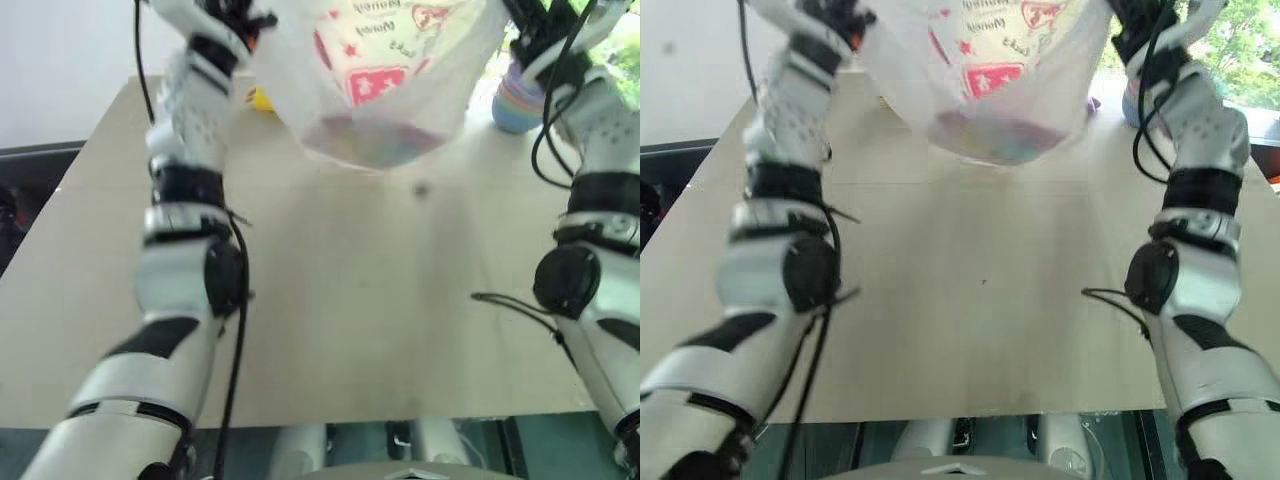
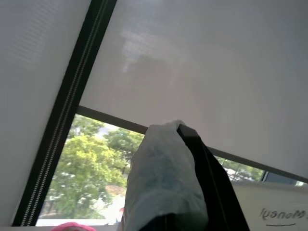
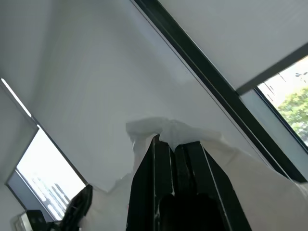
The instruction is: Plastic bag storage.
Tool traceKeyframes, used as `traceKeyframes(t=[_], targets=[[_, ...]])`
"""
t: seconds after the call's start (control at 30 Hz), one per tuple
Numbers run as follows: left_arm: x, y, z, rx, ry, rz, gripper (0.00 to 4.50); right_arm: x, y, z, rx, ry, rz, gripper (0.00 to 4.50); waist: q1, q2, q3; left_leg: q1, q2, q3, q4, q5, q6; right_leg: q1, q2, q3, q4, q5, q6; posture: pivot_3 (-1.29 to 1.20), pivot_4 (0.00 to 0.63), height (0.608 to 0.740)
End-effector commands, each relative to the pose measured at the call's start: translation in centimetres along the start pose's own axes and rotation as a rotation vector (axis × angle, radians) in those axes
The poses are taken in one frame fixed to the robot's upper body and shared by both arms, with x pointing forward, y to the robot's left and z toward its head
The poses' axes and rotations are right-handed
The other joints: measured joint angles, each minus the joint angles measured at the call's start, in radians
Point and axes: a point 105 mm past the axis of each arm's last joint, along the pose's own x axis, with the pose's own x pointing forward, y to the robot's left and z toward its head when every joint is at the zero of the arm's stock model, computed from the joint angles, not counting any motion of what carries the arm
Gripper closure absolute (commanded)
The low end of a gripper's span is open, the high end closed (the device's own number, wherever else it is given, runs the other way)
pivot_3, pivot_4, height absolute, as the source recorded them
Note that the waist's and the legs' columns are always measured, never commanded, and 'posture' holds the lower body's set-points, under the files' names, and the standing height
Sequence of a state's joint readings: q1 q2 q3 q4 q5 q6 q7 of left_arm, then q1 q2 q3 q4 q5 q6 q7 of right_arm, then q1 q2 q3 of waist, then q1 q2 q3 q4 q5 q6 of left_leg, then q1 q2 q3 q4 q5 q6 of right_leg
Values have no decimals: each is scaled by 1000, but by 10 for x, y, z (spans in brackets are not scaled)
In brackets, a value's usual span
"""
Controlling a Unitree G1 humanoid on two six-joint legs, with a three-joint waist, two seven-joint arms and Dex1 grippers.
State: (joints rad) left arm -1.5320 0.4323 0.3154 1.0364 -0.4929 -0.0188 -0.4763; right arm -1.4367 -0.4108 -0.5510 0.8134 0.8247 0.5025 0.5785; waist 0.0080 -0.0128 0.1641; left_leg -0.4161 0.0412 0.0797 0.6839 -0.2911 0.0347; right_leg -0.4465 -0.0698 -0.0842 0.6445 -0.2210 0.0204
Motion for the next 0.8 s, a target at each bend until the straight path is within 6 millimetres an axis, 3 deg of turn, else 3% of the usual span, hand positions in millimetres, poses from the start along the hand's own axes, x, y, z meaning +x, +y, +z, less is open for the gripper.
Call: traceKeyframes(t=[0.03, 0.13, 0.23, 0.3, 0.4, 0.5, 0.57, 0.67, 0.73, 0.8], targets=[[7, -6, 49, 100, -171, -44, 4500, -2, 27, 42, -37, -126, 168, 4480, -4, 0, 0, 0, 0, 0, 0, 0, 0, 0, -1, -3, 2, 0, 0, 0, 150, 740], [3, -13, 51, 118, -209, -111, 4500, -17, 25, 35, -57, -82, 209, 4480, -15, 0, 0, 0, 0, 2, -3, 0, 0, 0, -4, -11, 2, 0, 0, 0, 150, 740], [-13, -17, 24, 184, -158, -188, 4500, -45, 18, 14, -47, 15, 214, 4480, -20, 0, 0, -1, -1, 4, -4, 0, 0, 0, -7, -15, 0, 0, 0, 0, 150, 740], [-40, -16, -3, 262, -102, -214, 4500, -75, 9, -13, -62, 145, 173, 4480, -25, 2, 1, -2, -1, 4, -2, 0, 0, 1, -8, -15, 2, 0, 0, 0, 150, 740], [-98, -16, -45, 315, 13, -200, 4500, -129, -6, -58, -77, 358, 63, 4480, -30, 3, 2, -1, 0, 7, 1, 0, 0, 0, -8, -12, 6, 0, 0, 0, 150, 740], [-182, -29, -96, 319, 237, -212, 4500, -188, -16, -93, -132, 532, -51, 4480, -32, 3, 2, 2, 2, 8, 4, 0, 0, 0, -8, -7, 12, -1, 0, 0, 150, 740], [-224, -39, -109, 292, 339, -186, 4500, -224, -14, -113, -165, 686, -81, 4480, -26, 4, 2, 4, 3, 8, 5, 0, 0, 0, -8, -3, 13, -1, 0, 0, 150, 740], [-268, -45, -119, 247, 446, -115, 3265, -262, -7, -127, -162, 827, -90, 3184, -14, 3, 3, 9, 7, 7, 13, 0, 1, 7, -7, -1, 12, -1, 1, 0, 150, 740], [-292, -50, -123, 251, 510, -100, 2253, -275, -7, -126, -184, 855, -106, 2165, -13, 3, 3, 21, 7, 7, 13, -4, 6, 18, -7, -2, 12, -2, 2, 0, 150, 740], [-316, -46, -129, 293, 582, -58, 1309, -292, -8, -126, -241, 926, -91, 1200, -13, 4, 2, 23, 8, 7, 16, -5, 8, 20, -7, -1, 13, -3, 4, 0, 150, 740]])
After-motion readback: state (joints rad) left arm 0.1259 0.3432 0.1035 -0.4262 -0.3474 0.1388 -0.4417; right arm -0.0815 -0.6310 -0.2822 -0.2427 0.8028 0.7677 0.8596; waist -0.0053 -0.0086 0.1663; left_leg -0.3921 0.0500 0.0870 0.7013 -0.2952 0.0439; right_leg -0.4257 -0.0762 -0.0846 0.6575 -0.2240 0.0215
